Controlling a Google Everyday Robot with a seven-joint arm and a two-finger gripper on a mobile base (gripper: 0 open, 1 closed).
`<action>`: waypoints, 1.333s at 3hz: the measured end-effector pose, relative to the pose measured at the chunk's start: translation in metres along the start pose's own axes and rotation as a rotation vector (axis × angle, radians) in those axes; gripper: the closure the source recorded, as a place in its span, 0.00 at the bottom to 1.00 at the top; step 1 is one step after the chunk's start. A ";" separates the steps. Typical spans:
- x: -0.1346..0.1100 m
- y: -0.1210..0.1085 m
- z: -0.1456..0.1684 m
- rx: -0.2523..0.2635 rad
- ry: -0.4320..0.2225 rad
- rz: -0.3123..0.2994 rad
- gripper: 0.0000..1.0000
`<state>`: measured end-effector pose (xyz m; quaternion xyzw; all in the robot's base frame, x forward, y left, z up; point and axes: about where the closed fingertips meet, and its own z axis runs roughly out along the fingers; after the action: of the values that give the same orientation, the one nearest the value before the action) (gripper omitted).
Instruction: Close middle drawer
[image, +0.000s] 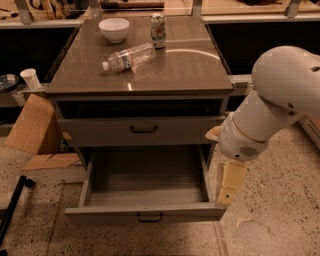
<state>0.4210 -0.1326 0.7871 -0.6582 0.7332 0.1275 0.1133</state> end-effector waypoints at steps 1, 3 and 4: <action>0.000 0.000 0.000 0.000 0.000 0.000 0.00; 0.044 0.012 0.119 -0.065 0.051 0.052 0.03; 0.057 0.019 0.164 -0.105 0.044 0.060 0.25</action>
Offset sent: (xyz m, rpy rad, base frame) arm -0.0081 -0.0018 -0.1223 -0.0928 0.0746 -0.0643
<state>0.3962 -0.1287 0.6145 -0.6436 0.7473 0.1547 0.0585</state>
